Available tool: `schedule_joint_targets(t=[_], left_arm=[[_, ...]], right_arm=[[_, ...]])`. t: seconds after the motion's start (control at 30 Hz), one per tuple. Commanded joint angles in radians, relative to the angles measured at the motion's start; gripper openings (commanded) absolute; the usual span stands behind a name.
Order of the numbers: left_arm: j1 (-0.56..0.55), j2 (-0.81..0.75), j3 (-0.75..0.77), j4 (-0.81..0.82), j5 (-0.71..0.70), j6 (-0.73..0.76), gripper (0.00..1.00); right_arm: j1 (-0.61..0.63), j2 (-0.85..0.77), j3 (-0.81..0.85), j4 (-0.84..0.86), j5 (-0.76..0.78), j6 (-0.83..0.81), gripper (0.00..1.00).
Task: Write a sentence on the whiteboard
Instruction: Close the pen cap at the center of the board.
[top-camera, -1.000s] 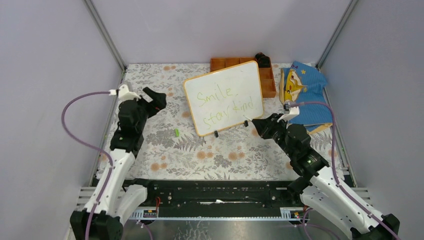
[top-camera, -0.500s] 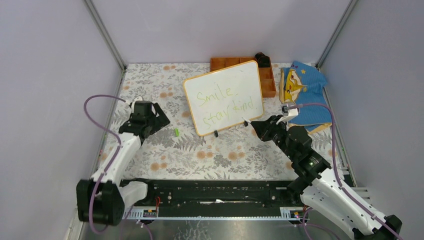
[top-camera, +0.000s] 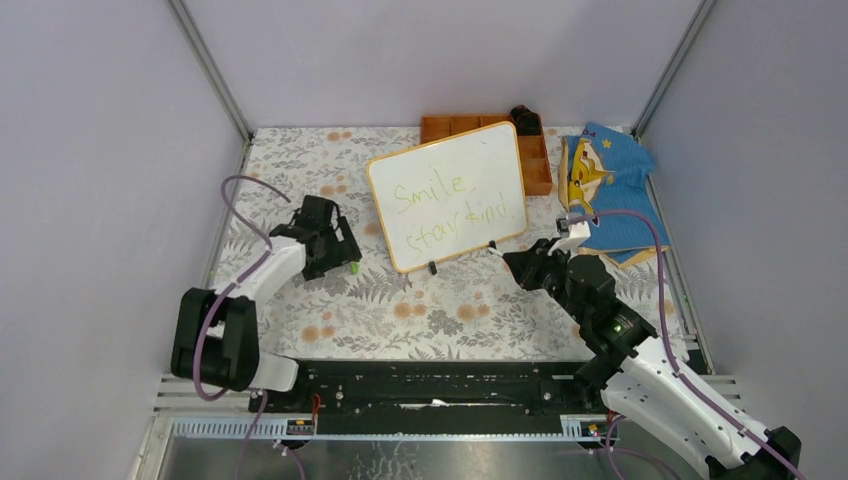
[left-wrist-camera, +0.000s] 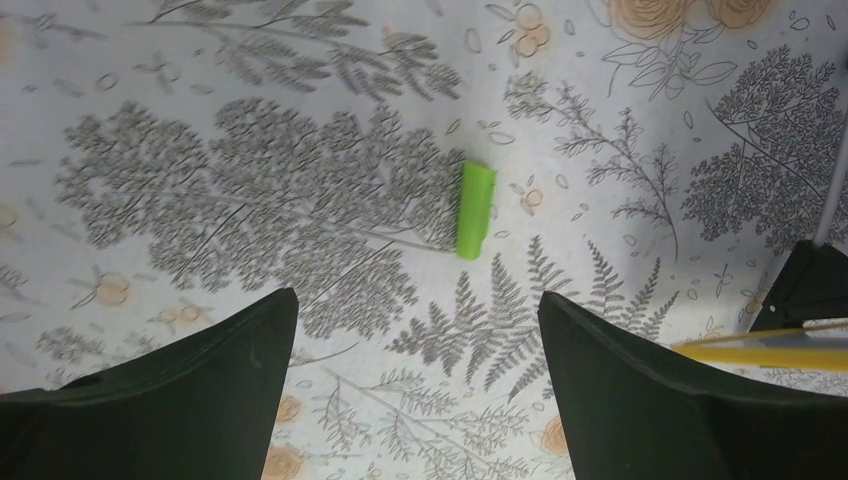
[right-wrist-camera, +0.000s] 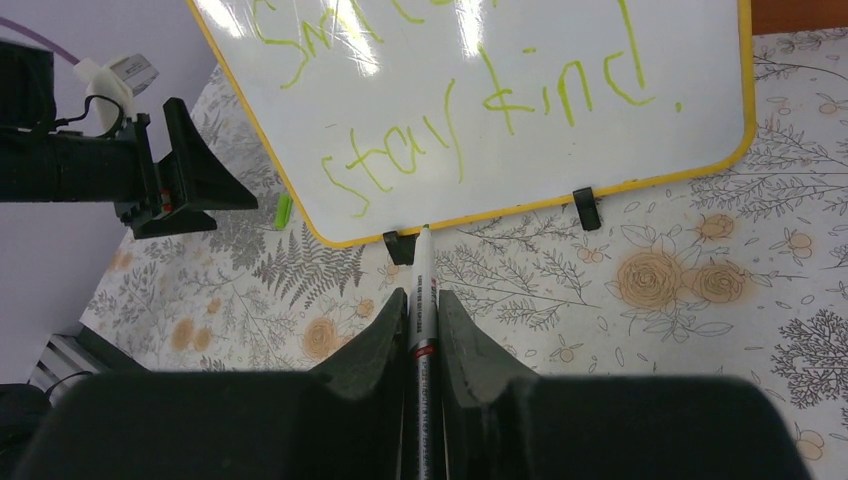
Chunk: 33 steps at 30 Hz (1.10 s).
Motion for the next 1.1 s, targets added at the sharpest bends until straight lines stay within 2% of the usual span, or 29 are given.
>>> schedule_joint_targets(t=[0.0, 0.13, 0.5, 1.07], left_arm=[[-0.053, 0.100, 0.081, 0.005, -0.058, -0.012, 0.95], [-0.077, 0.175, 0.105, 0.001, -0.131, -0.034, 0.92], [-0.079, 0.283, 0.168, -0.012, -0.145, -0.008, 0.72], [-0.095, 0.368, 0.208, 0.009, -0.146, 0.051, 0.59]], right_arm=[[0.008, -0.010, 0.040, -0.018, 0.037, -0.025, 0.00], [0.007, -0.017, 0.043, -0.029, 0.054, -0.027, 0.00], [0.007, -0.024, 0.038, -0.025, 0.077, -0.036, 0.00], [0.007, -0.043, 0.023, -0.018, 0.080, -0.038, 0.00]])
